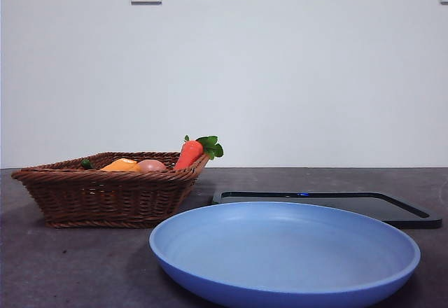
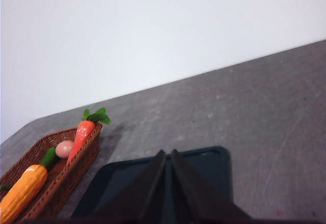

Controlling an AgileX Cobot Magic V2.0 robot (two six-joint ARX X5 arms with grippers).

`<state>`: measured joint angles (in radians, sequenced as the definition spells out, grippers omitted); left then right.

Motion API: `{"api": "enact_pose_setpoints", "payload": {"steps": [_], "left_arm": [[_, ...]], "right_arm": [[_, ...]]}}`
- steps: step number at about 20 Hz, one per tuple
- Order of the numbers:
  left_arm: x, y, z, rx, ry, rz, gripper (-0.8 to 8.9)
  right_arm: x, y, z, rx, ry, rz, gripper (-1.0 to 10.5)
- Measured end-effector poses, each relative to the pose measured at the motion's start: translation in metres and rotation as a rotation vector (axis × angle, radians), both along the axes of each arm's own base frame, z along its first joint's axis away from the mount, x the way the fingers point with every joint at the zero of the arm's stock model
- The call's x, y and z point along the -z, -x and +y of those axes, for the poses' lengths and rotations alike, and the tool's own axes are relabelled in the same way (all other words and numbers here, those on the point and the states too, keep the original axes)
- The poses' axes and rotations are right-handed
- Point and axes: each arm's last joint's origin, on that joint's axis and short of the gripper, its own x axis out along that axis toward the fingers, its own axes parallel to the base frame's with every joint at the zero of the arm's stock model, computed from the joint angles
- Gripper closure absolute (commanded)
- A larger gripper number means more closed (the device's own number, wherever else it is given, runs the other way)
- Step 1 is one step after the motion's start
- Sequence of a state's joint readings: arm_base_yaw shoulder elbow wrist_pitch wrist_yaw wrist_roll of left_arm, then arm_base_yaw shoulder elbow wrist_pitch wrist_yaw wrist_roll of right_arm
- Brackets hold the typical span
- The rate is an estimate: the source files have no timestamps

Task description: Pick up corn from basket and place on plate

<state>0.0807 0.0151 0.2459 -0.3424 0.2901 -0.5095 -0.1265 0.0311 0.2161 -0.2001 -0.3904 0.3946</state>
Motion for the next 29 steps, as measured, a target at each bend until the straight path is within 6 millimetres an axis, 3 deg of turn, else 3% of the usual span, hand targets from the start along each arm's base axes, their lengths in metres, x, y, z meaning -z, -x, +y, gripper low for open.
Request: {"api": "enact_pose_setpoints", "payload": {"steps": [11,22,29], "left_arm": [[-0.047,-0.001,-0.005,0.203,0.018,0.149,8.06],[-0.054,-0.022,-0.009,0.446,-0.02,0.374,8.06],[-0.049,-0.031,-0.014,0.543,-0.089,0.494,8.06]], "right_arm": [[-0.051,-0.006,0.002,-0.102,0.029,0.208,9.4],[-0.084,-0.023,0.012,-0.385,0.153,0.511,9.4],[-0.078,-0.033,0.021,-0.516,0.228,0.65,9.4]]}}
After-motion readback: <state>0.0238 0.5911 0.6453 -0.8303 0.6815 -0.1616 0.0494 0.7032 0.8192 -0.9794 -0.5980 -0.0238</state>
